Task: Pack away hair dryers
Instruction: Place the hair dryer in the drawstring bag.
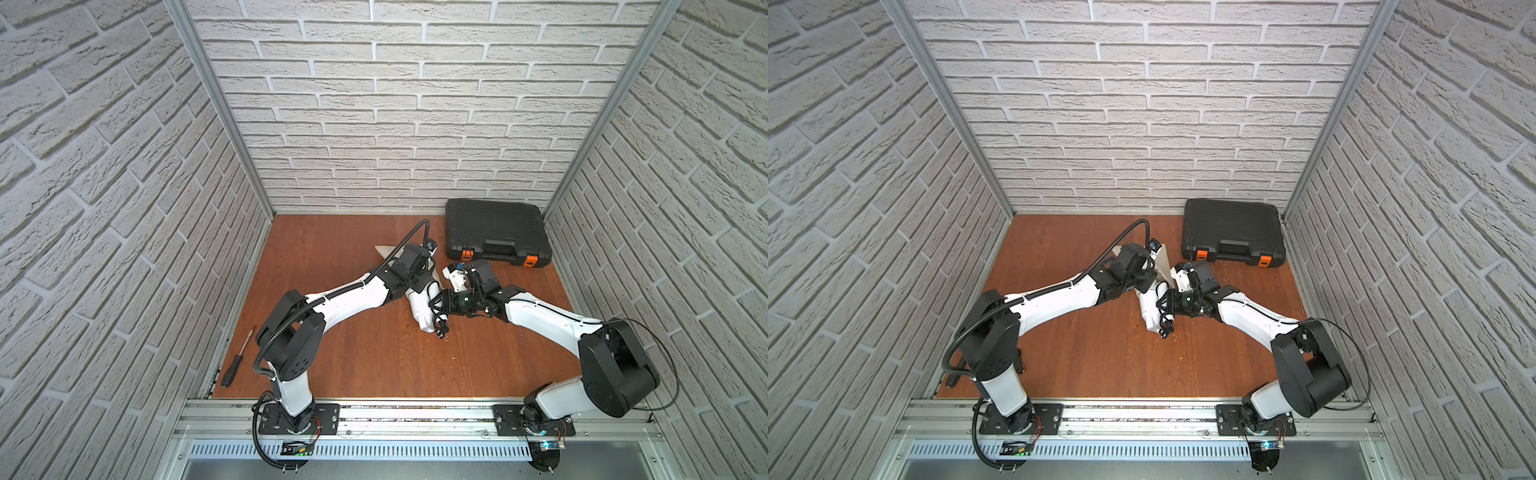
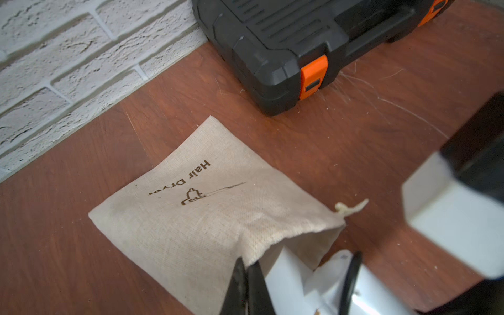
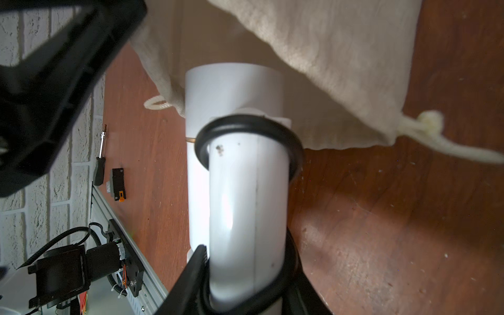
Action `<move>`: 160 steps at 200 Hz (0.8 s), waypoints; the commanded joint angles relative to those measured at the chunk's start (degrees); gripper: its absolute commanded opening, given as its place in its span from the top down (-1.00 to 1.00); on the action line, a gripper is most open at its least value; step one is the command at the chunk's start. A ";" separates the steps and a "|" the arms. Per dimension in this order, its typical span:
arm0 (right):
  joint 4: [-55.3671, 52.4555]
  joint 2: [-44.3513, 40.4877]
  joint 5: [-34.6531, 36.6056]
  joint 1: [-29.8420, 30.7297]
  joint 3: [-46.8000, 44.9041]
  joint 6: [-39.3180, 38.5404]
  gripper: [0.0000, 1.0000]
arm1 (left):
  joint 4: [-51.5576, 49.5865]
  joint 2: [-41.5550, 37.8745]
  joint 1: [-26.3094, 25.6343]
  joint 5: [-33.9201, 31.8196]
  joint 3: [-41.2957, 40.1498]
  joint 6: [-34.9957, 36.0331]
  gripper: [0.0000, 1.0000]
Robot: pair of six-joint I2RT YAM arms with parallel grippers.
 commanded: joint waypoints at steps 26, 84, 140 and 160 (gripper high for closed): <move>0.23 1.86 4.51 1.90 6.37 -1.15 0.94 | 5.95 1.57 -0.94 3.98 2.60 -3.17 1.00; -1.63 4.29 6.50 2.03 9.52 -1.23 0.94 | 9.37 -0.84 -1.16 6.03 -0.90 -5.90 1.00; 4.36 5.68 1.16 -2.06 6.84 4.42 0.94 | 9.91 -6.30 -1.16 5.20 -5.93 -6.70 1.00; 6.11 5.38 -0.86 -3.55 6.05 6.32 0.94 | 10.03 -7.67 -1.16 4.87 -7.38 -6.99 1.00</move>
